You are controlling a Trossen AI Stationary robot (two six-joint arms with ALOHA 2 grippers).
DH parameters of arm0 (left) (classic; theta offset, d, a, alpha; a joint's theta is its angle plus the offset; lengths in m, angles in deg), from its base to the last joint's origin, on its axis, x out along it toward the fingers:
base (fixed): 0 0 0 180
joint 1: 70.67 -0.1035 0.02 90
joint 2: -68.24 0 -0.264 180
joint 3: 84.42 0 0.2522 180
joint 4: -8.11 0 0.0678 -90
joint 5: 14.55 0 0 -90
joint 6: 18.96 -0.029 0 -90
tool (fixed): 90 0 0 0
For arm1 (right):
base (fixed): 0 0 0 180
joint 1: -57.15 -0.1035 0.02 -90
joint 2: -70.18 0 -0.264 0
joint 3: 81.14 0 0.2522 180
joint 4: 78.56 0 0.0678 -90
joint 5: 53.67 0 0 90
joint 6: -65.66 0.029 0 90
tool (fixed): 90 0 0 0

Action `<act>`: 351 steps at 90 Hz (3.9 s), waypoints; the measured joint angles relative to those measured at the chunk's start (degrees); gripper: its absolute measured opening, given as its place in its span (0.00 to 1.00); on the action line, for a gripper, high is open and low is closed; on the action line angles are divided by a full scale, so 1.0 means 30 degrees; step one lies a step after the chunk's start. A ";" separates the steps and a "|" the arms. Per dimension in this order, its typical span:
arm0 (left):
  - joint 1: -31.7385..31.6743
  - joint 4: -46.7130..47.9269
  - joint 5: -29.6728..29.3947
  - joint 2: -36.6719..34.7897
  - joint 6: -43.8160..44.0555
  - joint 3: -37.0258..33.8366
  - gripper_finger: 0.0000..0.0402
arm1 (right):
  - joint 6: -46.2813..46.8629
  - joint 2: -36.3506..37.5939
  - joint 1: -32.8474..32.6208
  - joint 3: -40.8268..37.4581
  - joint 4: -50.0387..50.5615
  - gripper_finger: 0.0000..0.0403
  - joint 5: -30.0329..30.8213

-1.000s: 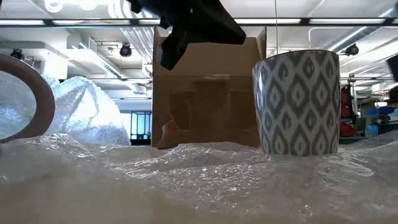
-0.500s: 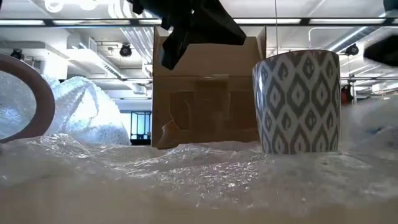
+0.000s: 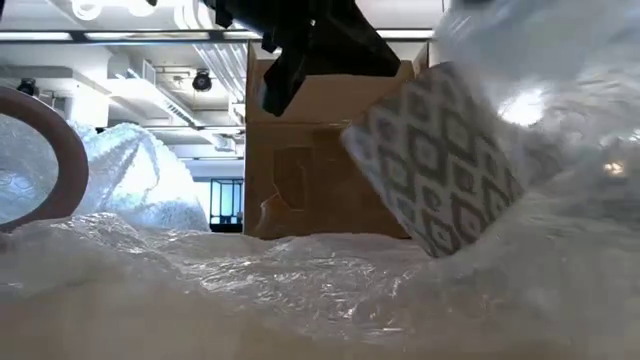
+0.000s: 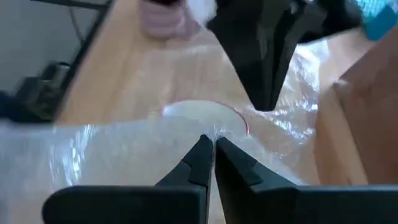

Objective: Wrap mug
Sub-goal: Wrap the white mug with bubble wrap

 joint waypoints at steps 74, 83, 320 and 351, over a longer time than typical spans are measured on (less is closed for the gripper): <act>0.0022 -0.0054 0.0915 0.0070 -0.0114 0.0350 0.00 | 0.4615 -0.0407 0.0201 -0.0239 1.1895 0.02 -0.5978; 0.0036 0.0077 0.1005 0.0070 -0.0072 0.0350 0.00 | 0.4858 -0.0392 0.0248 -0.0217 1.2437 0.08 -0.8160; 0.0456 0.1354 -0.1138 0.1212 0.0299 0.0889 0.00 | -0.1849 0.2442 0.6182 -0.3593 0.5678 0.23 0.2080; -0.0444 0.0409 -0.0706 0.3626 0.1193 0.0860 0.00 | -0.3270 0.1152 0.6448 -0.5131 -0.0633 0.13 -0.1155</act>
